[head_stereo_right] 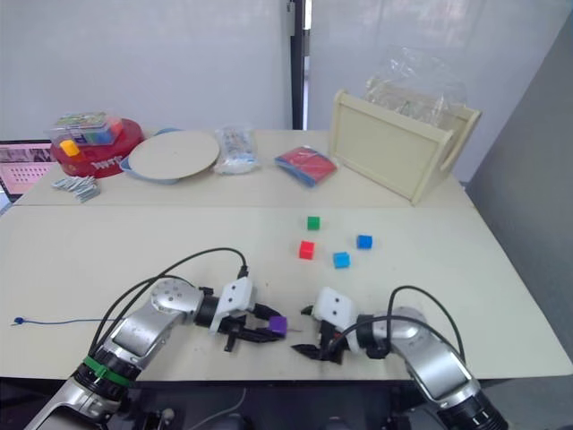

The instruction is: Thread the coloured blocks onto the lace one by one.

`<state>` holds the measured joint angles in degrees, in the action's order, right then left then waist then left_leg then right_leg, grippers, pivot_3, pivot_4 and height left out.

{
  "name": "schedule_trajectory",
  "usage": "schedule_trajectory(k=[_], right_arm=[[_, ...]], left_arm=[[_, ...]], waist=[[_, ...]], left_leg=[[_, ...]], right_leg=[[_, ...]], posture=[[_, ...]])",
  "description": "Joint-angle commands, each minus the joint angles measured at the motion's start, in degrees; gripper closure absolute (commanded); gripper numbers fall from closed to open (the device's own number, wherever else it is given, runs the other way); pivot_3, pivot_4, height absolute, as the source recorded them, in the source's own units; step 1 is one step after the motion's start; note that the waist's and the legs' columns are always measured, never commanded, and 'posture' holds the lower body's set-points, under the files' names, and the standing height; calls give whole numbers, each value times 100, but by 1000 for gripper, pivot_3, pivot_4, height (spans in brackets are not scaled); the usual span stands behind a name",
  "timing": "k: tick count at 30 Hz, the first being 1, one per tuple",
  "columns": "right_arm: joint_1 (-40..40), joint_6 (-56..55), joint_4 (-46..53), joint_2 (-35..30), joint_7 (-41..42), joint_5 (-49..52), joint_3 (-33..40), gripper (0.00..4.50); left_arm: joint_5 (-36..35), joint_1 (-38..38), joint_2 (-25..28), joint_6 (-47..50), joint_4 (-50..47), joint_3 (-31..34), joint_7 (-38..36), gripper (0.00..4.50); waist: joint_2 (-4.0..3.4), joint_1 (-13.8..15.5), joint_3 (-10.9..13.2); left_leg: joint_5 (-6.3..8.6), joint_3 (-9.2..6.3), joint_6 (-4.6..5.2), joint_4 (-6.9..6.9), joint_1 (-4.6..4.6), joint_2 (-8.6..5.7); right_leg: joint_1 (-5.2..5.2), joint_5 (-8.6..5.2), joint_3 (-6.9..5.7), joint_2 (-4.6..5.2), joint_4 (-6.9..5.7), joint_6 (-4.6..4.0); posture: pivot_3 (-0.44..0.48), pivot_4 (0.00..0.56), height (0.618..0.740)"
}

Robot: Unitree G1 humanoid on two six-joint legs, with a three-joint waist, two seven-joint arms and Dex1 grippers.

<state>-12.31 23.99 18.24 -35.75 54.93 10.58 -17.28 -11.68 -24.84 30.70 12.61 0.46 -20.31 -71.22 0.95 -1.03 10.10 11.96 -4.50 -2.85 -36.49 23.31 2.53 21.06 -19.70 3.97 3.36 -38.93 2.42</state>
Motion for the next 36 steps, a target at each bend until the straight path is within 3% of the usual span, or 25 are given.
schedule_trajectory(k=[1, 8, 16, 24, 31, 36], right_arm=[[0, -184, 37, -49, 49, -20, 33, 2226], [-155, -376, -212, -90, 228, -92, -19, 4459], [-591, -633, -581, -69, 545, -102, -80, 4500], [-604, -561, -411, -104, 646, 74, 9, 4500], [-433, -575, -385, -188, 670, 114, 141, 4500], [-494, -610, -477, -192, 790, 114, 120, 4500]], left_arm=[[16, -4, 23, -30, -19, -51, -106, 3302], [54, -31, 59, -73, 39, -70, -197, 3302], [-50, 136, 413, -36, -28, 187, -336, 3303], [-403, 883, 1827, -203, 189, 1380, -607, 3303], [-506, 1726, 3064, -1441, 1702, 2654, -1093, 3303], [-397, 1683, 3409, -2070, 2467, 2849, -1323, 3303]], waist=[[0, 0, 0], [0, -4, 0], [0, -57, 0], [-2, -185, 1], [-5, -247, 4], [-5, -206, 4]], left_leg=[[0, 0, 0, 0, 0, 0], [0, 0, 0, 0, -2, 0], [0, 0, 0, -1, -4, 2], [0, -1, 0, 11, -14, 20], [0, 3, 0, 28, -22, 23], [0, 5, 0, 28, -15, 21]], right_leg=[[0, 0, 0, 0, 0, 0], [-1, 0, 0, 0, 0, 0], [-1, 0, 0, -2, -4, 0], [4, 0, 2, -18, -10, -1], [9, -3, 2, -17, -13, -7], [13, -3, 0, -15, -12, -7]], posture=[[0, 150, 740], [0, 150, 740], [0, 150, 740], [0, 150, 740], [0, 150, 740], [0, 150, 740]])
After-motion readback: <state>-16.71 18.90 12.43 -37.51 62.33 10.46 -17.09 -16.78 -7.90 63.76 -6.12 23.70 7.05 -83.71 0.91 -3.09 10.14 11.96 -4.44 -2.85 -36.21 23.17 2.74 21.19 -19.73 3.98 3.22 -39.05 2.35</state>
